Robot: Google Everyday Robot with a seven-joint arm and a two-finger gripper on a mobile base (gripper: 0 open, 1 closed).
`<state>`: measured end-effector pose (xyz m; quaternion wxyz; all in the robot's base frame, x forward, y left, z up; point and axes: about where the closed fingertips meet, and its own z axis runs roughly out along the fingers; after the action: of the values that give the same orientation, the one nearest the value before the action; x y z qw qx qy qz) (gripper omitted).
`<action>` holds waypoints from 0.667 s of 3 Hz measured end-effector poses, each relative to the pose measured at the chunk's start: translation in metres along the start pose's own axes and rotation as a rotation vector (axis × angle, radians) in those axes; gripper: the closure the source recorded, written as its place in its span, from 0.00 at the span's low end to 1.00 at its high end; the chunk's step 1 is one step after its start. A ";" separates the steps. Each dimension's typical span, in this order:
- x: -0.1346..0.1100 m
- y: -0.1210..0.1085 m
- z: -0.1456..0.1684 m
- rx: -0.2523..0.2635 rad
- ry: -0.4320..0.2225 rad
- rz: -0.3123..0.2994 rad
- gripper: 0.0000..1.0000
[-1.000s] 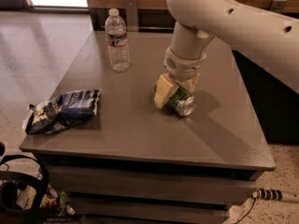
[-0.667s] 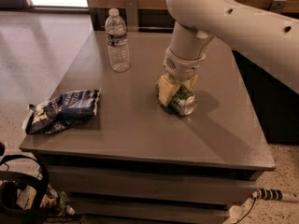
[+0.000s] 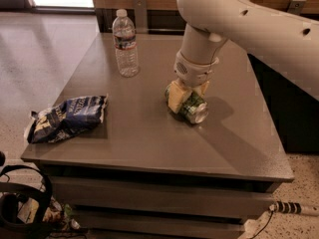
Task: Place green can upright
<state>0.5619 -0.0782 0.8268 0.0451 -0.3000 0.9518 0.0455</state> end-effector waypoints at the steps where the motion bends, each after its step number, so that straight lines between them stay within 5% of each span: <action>1: -0.003 0.004 -0.014 0.007 -0.029 -0.030 1.00; 2: -0.005 0.006 -0.035 -0.028 -0.106 -0.112 1.00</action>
Offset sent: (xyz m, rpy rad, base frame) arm -0.0048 0.0026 0.0622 0.1554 -0.1459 0.2294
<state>0.5607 -0.0742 0.8621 0.0938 -0.3507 0.9290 0.0721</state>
